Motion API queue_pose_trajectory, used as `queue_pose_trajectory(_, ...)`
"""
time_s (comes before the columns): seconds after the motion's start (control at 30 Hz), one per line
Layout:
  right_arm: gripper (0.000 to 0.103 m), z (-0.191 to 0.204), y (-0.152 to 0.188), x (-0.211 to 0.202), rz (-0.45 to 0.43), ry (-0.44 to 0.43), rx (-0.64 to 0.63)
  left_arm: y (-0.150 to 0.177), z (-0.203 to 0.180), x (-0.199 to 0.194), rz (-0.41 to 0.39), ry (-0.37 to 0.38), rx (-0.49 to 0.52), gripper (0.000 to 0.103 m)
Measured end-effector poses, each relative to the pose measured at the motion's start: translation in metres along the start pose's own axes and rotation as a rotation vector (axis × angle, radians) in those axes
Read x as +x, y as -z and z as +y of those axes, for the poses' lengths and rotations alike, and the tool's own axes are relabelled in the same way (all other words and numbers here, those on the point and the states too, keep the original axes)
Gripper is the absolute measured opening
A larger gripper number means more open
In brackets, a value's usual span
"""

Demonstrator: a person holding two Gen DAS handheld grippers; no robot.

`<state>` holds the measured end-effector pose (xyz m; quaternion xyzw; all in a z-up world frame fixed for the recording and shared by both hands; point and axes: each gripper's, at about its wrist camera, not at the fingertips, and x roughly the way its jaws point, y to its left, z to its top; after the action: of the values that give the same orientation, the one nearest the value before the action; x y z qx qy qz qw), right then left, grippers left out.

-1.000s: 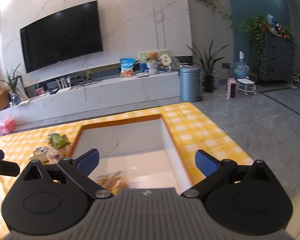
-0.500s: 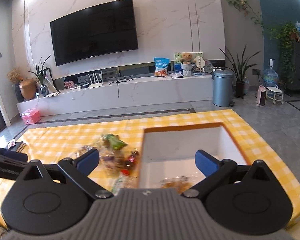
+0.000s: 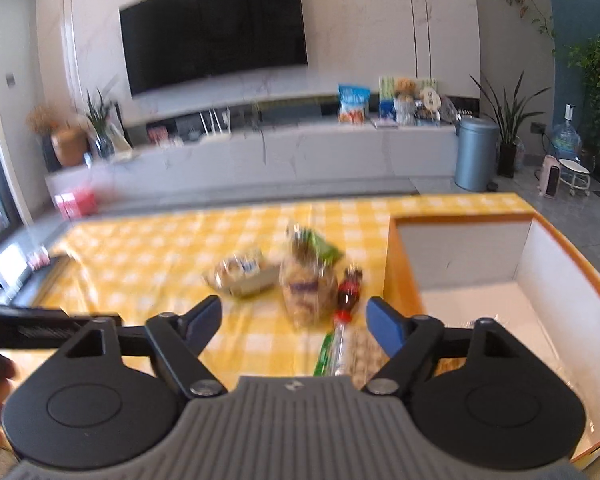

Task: Organize snacks
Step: 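Withdraw both open tools from the box back over the snacks on the table, then close the right tool on the clear egg-shaped candy box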

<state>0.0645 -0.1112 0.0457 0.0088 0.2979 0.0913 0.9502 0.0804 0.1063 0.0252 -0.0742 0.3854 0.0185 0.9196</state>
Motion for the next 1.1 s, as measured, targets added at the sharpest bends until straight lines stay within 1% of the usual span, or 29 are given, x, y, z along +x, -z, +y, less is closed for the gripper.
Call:
queue_pose_trajectory(0.07, 0.076, 0.006, 0.011, 0.017, 0.033, 0.029, -0.016, 0.004, 0.003, 0.002, 0.017, -0.018, -0.02, 0.098)
queue_pose_trajectory(0.1, 0.074, 0.007, 0.017, 0.026, 0.056, 0.042, -0.023, 0.006, 0.004, 0.003, 0.027, -0.02, -0.022, 0.098)
queue_pose_trajectory(0.23, 0.072, 0.009, 0.035, 0.055, 0.118, 0.108, -0.038, 0.012, 0.001, 0.013, 0.073, 0.007, -0.024, 0.098)
queue_pose_trajectory(0.27, 0.076, 0.007, 0.038, 0.061, 0.124, 0.113, -0.031, 0.013, -0.001, 0.015, 0.08, 0.009, -0.026, 0.098)
queue_pose_trajectory(0.3, 0.088, 0.006, 0.043, 0.066, 0.126, 0.132, -0.021, 0.014, -0.002, 0.017, 0.088, 0.008, -0.025, 0.098)
queue_pose_trajectory(0.37, 0.089, 0.008, 0.049, 0.073, 0.114, 0.165, -0.032, 0.017, -0.005, 0.02, 0.101, 0.01, -0.017, 0.098)
queue_pose_trajectory(0.47, 0.093, 0.018, 0.056, 0.088, 0.116, 0.248, -0.069, 0.02, -0.005, 0.024, 0.116, 0.011, -0.016, 0.098)
queue_pose_trajectory(0.53, 0.096, 0.02, 0.058, 0.097, 0.123, 0.284, -0.032, 0.021, -0.004, 0.026, 0.124, 0.012, -0.022, 0.098)
queue_pose_trajectory(0.63, 0.096, 0.013, 0.06, 0.115, 0.163, 0.304, 0.067, 0.022, -0.003, 0.027, 0.133, 0.012, -0.03, 0.098)
queue_pose_trajectory(0.7, 0.097, 0.019, 0.064, 0.123, 0.165, 0.361, 0.063, 0.021, -0.002, 0.029, 0.14, 0.012, -0.036, 0.098)
queue_pose_trajectory(0.73, 0.099, 0.019, 0.064, 0.126, 0.163, 0.37, 0.067, 0.022, -0.002, 0.029, 0.143, 0.013, -0.038, 0.098)
queue_pose_trajectory(0.8, 0.1, 0.017, 0.064, 0.127, 0.164, 0.348, 0.087, 0.022, -0.001, 0.03, 0.148, 0.015, -0.041, 0.098)
queue_pose_trajectory(0.93, 0.099, 0.009, 0.064, 0.119, 0.205, 0.22, 0.065, 0.022, 0.0, 0.031, 0.157, 0.018, -0.056, 0.098)
queue_pose_trajectory(1.07, 0.091, 0.003, 0.069, 0.105, 0.231, 0.11, 0.034, 0.023, 0.0, 0.034, 0.184, 0.022, -0.062, 0.098)
queue_pose_trajectory(1.1, 0.091, 0.003, 0.07, 0.102, 0.239, 0.074, 0.021, 0.023, 0.0, 0.035, 0.187, 0.022, -0.061, 0.098)
